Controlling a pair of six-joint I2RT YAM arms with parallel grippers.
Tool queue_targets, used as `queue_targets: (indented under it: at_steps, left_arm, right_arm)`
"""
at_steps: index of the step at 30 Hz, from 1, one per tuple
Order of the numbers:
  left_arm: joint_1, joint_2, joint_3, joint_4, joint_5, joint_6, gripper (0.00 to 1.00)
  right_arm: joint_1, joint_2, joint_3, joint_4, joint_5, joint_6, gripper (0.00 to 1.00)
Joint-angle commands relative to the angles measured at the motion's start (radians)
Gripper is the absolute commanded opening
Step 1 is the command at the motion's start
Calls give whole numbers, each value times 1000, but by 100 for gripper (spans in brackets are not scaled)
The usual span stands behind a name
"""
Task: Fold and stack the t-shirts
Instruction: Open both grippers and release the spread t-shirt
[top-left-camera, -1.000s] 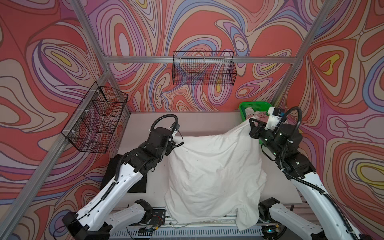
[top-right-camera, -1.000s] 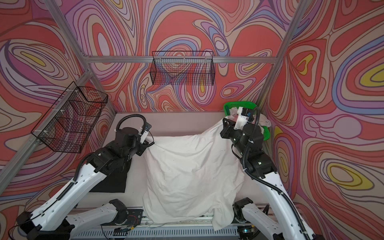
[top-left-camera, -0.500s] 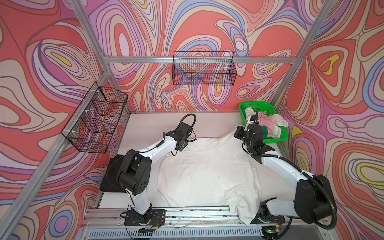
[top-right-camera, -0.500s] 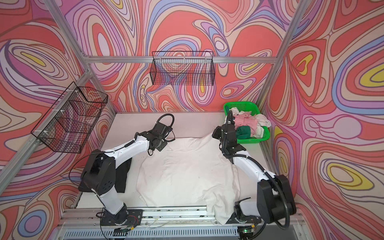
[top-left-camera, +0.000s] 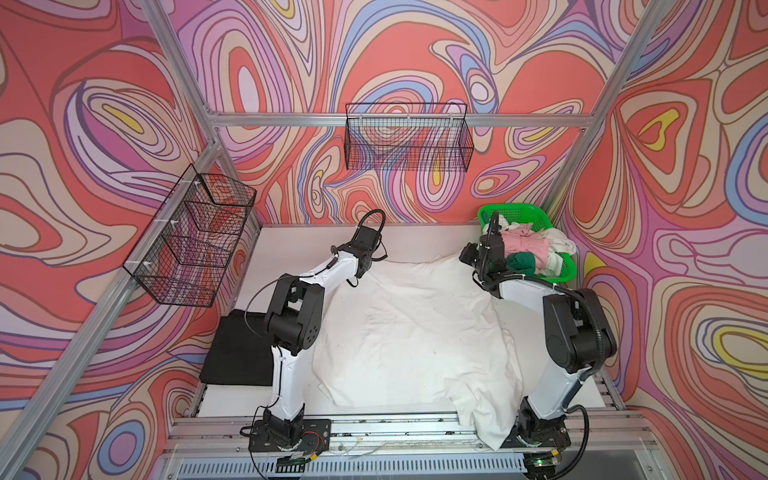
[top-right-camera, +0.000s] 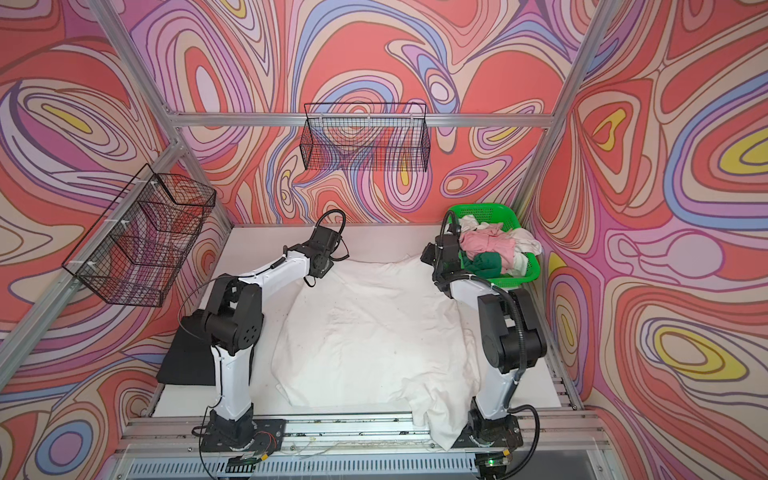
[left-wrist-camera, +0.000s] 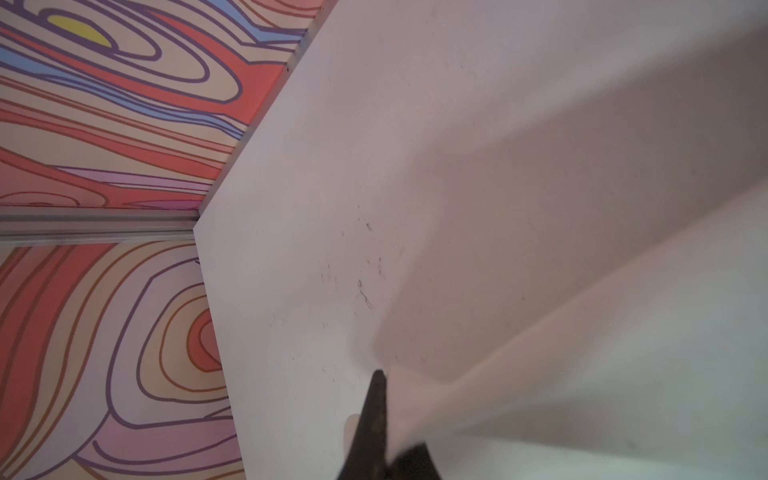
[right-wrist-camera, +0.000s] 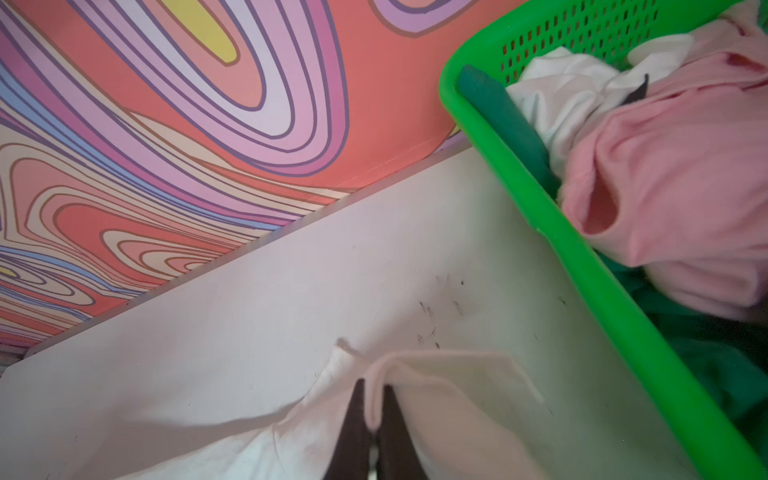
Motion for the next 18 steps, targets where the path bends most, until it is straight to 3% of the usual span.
queue_targets:
  at_steps: [1,4,9,12,14,16,18]
  left_arm:
    - [23,48,72,23,-47,34,0]
    - [41,88,120,10,-52,30,0]
    - [59,113,159,-12,-53,7,14]
    - [63,93,160,-15,-63,-16,34]
    - [65,66,158,-20,-55,-26,60]
    - [64,34,155,-24,-47,-40,82]
    - [64,-2,157,-39,-43,-62,100]
  right_arm:
    - [-8,60,52,21,12,-5,0]
    - [-10,107,93,11,11,-8,0]
    - [-13,171,158,-19,18,-8,0]
    - [-15,189,196,-47,20,-7,0]
    - [-15,184,216,-66,32,-8,0]
    - [-15,174,240,-93,47,-11,20]
    - [-15,160,262,-121,36,-23,32]
